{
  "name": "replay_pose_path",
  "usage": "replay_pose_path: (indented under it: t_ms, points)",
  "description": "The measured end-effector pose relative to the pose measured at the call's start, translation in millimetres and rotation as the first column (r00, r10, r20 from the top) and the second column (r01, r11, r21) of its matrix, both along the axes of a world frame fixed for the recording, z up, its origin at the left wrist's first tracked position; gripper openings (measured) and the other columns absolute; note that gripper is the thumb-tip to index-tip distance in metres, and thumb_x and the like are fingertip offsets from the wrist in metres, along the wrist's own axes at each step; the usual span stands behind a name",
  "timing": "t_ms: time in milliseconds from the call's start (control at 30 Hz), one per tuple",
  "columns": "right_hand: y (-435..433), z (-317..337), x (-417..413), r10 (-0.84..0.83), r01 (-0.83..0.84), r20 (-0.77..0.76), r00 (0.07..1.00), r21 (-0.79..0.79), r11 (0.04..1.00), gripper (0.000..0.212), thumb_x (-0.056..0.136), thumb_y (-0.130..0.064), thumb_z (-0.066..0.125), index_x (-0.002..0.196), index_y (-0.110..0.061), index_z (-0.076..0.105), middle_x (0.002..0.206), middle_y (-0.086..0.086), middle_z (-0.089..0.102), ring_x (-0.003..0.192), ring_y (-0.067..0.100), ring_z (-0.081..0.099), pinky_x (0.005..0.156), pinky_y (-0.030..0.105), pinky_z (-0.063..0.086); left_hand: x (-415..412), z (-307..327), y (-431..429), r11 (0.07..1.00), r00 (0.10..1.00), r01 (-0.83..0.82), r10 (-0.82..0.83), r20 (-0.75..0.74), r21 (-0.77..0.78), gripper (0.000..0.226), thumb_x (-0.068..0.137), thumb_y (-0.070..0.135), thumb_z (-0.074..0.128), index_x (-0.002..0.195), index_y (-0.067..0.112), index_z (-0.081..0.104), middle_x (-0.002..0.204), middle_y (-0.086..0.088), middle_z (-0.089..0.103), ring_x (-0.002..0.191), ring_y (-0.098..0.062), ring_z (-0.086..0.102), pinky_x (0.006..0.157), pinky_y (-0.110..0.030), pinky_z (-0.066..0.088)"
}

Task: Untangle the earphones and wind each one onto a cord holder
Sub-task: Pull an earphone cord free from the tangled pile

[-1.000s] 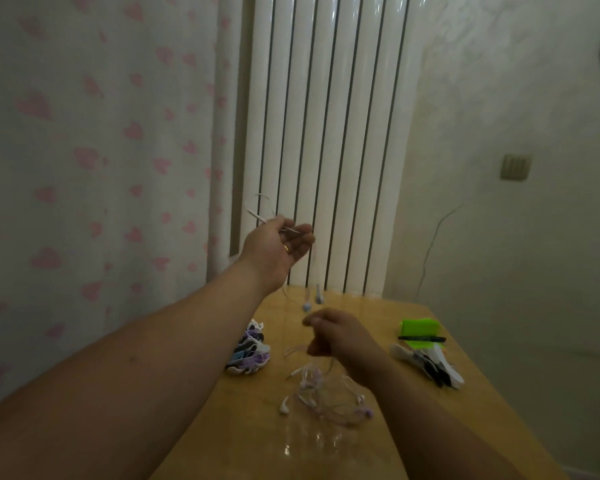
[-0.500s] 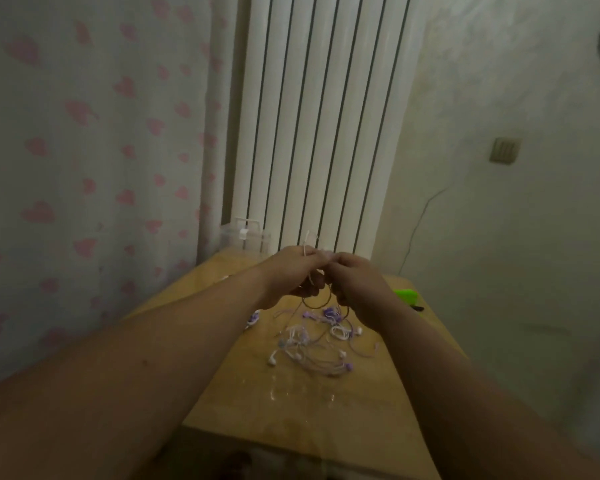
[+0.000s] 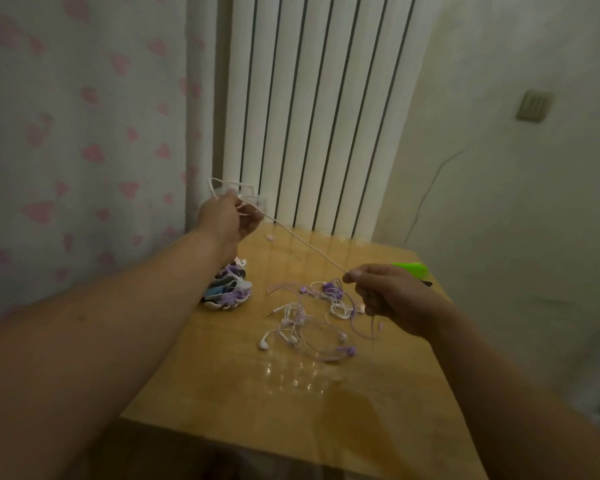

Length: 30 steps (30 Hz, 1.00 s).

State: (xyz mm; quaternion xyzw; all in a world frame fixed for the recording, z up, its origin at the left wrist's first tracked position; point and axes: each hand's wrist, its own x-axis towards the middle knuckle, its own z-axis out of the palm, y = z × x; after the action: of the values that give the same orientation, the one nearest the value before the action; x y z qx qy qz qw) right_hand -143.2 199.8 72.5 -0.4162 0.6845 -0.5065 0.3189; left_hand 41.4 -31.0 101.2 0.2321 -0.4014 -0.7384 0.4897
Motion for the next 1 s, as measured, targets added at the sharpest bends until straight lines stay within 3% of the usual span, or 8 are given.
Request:
replay_pose_path:
  t_ms: [133,233,333,433,600,700,833,1000]
  points:
    - [3.9,-18.9,-12.3,-0.027,0.026,0.041,0.999,0.038,0.999,0.024,0.103,-0.024,0.063,0.106,-0.001,0.068,0.067,0.002,0.044,0.059,0.014,0.042,0.071,0.033,0.052,-9.7,-2.1,-9.6,0.989,0.989,-0.003,0.026,-0.148,0.15,0.025,0.113,0.023,0.042,0.106,0.004,0.055,0.088,-0.013,0.069,0.072,-0.024,0.074,0.075,-0.035,0.065]
    - [8.2,-32.2,-16.7,0.008,-0.01,0.011,1.0,0.115,0.993,0.023,0.101,-0.024,0.065,0.106,-0.002,0.069,0.067,0.001,0.047,0.06,0.015,0.045,0.07,0.033,0.055,-7.1,2.3,-33.0,0.962,0.959,0.036,0.043,-0.28,0.269,0.015,0.11,0.022,0.043,0.114,0.01,0.05,0.08,-0.008,0.062,0.048,-0.016,0.06,0.05,-0.025,0.056]
    - [11.3,-41.2,-20.4,0.02,-0.015,-0.028,0.999,0.16,0.987,0.026,0.105,-0.027,0.06,0.108,-0.004,0.07,0.068,0.003,0.045,0.057,0.015,0.039,0.055,0.028,0.045,-2.9,7.2,-41.6,0.992,0.998,-0.051,0.054,-0.025,0.117,0.015,0.107,0.027,0.044,0.097,0.019,0.052,0.071,0.002,0.054,0.044,-0.009,0.041,0.037,-0.021,0.027]
    - [4.9,-40.7,-19.8,0.003,0.0,-0.021,1.0,0.111,0.994,0.03,0.108,-0.03,0.054,0.108,-0.006,0.072,0.067,0.003,0.035,0.056,0.014,0.025,0.05,0.029,0.021,-7.1,3.5,-17.5,0.985,0.976,0.063,-0.027,0.217,-0.159,0.021,0.102,0.018,0.048,0.083,0.02,0.054,0.073,0.001,0.055,0.044,-0.009,0.035,0.036,-0.022,0.025]
    - [-21.6,-22.8,-2.6,0.04,-0.04,-0.022,0.999,0.034,0.999,0.031,0.109,-0.025,0.05,0.113,-0.004,0.074,0.063,0.0,0.036,0.053,0.012,0.026,0.048,0.027,0.021,-32.3,-30.8,32.5,0.718,0.785,0.44,-0.016,0.619,-0.54,0.031,0.109,0.001,0.038,0.127,0.009,0.062,0.116,-0.008,0.074,0.046,-0.005,0.048,0.05,-0.031,0.031]
    - [-32.0,-14.4,4.5,0.055,-0.056,-0.014,0.998,-0.033,0.998,0.029,0.109,-0.021,0.05,0.11,-0.003,0.073,0.061,-0.001,0.038,0.051,0.011,0.027,0.046,0.024,0.023,-48.9,-41.9,51.7,0.671,0.73,0.549,-0.095,0.677,-0.498,0.029,0.111,0.02,0.041,0.118,0.01,0.068,0.115,-0.013,0.071,0.05,-0.006,0.048,0.051,-0.028,0.034]
    - [-41.5,-16.5,-1.5,0.026,-0.02,0.039,0.999,-0.135,0.991,0.023,0.107,-0.018,0.053,0.107,0.001,0.066,0.06,-0.001,0.044,0.049,0.011,0.029,0.044,0.024,0.025,-61.9,-57.4,54.6,0.605,0.737,0.547,-0.02,0.676,-0.579,0.038,0.112,0.037,0.041,0.096,0.011,0.065,0.08,-0.003,0.064,0.059,-0.009,0.05,0.066,-0.033,0.04]
    - [-55.3,-41.3,-18.4,-0.013,0.049,0.169,0.986,-0.212,0.976,0.012,0.104,-0.011,0.057,0.11,-0.002,0.063,0.064,0.002,0.05,0.051,0.013,0.03,0.045,0.024,0.022,-75.6,-72.1,34.3,0.785,0.881,0.379,-0.144,0.45,-0.49,0.031,0.111,0.032,0.043,0.084,0.017,0.05,0.065,0.003,0.039,0.05,-0.01,0.029,0.049,-0.028,0.024]
